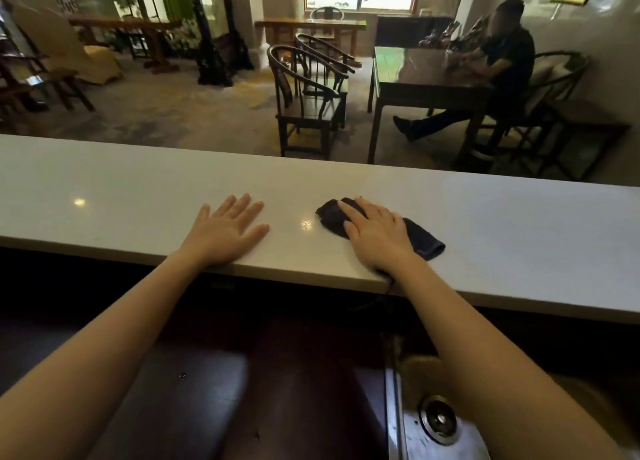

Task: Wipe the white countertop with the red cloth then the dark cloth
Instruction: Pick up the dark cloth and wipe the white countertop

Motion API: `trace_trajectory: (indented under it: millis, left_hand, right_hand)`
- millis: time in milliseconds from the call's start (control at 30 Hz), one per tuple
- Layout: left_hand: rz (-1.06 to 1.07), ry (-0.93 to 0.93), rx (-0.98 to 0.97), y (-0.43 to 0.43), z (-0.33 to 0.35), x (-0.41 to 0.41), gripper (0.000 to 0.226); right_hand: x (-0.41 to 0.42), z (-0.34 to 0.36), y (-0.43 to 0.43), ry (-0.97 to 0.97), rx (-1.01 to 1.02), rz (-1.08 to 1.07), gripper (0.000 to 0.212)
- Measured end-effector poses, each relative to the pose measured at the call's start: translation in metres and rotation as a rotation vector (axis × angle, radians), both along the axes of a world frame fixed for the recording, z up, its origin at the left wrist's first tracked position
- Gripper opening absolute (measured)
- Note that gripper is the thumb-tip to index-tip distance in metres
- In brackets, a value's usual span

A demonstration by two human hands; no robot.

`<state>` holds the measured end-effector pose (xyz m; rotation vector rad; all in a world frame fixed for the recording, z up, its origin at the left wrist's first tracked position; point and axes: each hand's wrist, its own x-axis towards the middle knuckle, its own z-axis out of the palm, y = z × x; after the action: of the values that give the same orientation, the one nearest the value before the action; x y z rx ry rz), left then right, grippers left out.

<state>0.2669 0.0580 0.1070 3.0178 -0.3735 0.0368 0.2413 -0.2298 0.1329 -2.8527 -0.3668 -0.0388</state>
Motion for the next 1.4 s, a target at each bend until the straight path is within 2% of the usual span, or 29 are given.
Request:
trace_trajectory:
  millis: [233,367,633,767,833,933,1000,1100,1233,1400]
  left_hand:
    - [0.002,-0.017,-0.001,0.001,-0.004,0.000,0.071]
    - [-0.008,-0.029,-0.013,0.001,-0.006,-0.001,0.072]
    - [0.002,-0.005,-0.008,-0.001,-0.007,0.003,0.068]
    - [0.032,-0.011,-0.109,-0.008,0.000,0.000,0.058]
    - [-0.039,-0.056,-0.192,-0.011,0.007,-0.006,0.057]
    - [-0.341,-0.092,-0.272,-0.028,0.025,-0.012,0.058]
    - [-0.470,0.003,-0.254,-0.045,0.033,-0.012,0.059]
    - [-0.468,0.102,-0.194,-0.059,0.036,-0.012,0.061]
    - [-0.484,-0.035,-0.255,-0.048,0.029,-0.034,0.051]
    - [-0.496,-0.387,-0.242,-0.047,0.029,-0.093,0.036]
  right_hand:
    - [0.085,-0.005,0.001,-0.034,0.000,-0.086,0.045]
    - [0.105,-0.009,0.010,-0.038,-0.034,-0.099,0.045]
    - [0.035,-0.004,0.052,0.008,-0.012,0.129,0.044]
    - [-0.014,-0.001,0.067,-0.015,-0.013,0.226,0.048]
    - [-0.034,0.005,0.062,-0.039,0.063,0.220,0.054]
    - [-0.055,0.014,0.045,-0.201,0.152,0.020,0.058]
    - [-0.065,0.014,0.040,-0.162,0.096,-0.049,0.058]
    - [-0.076,0.011,0.040,-0.047,0.073,-0.063,0.057]
    - [-0.093,0.009,0.044,-0.135,0.054,-0.053,0.044]
    - [-0.132,0.014,0.045,-0.271,0.160,-0.044,0.027]
